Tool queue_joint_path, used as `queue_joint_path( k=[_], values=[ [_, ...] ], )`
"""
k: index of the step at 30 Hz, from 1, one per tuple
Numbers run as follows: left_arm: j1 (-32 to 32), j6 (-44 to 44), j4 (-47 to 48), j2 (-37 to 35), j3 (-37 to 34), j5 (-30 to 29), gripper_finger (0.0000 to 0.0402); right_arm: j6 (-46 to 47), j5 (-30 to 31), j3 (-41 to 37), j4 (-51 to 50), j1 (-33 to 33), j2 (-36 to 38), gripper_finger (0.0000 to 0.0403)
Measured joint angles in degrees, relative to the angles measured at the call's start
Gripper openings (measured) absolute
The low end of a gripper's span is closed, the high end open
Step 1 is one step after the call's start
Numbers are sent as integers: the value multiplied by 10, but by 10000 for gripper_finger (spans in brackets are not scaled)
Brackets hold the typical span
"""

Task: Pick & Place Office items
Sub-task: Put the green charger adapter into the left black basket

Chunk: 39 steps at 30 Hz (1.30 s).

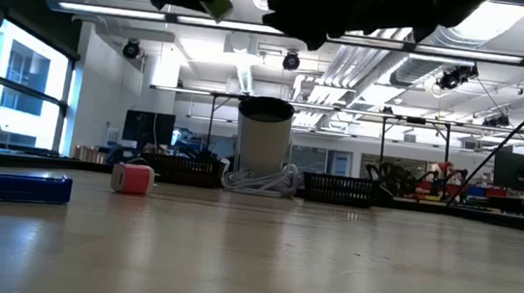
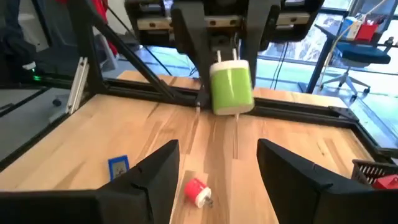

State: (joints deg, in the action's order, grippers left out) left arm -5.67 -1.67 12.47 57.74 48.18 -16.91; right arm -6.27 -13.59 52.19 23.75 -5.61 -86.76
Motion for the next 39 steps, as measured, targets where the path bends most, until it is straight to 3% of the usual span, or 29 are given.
queue_joint_path(
  k=[12, 27, 39],
  values=[
    [53, -4, 126, 126, 131, 123, 120, 20, 2, 0, -21, 0, -8, 203],
    [65, 23, 171, 199, 218, 159, 120, 22, 2, -1, -20, 0, -8, 203],
    [65, 27, 174, 202, 227, 166, 120, 22, 1, -1, -9, 0, -8, 203]
  ],
)
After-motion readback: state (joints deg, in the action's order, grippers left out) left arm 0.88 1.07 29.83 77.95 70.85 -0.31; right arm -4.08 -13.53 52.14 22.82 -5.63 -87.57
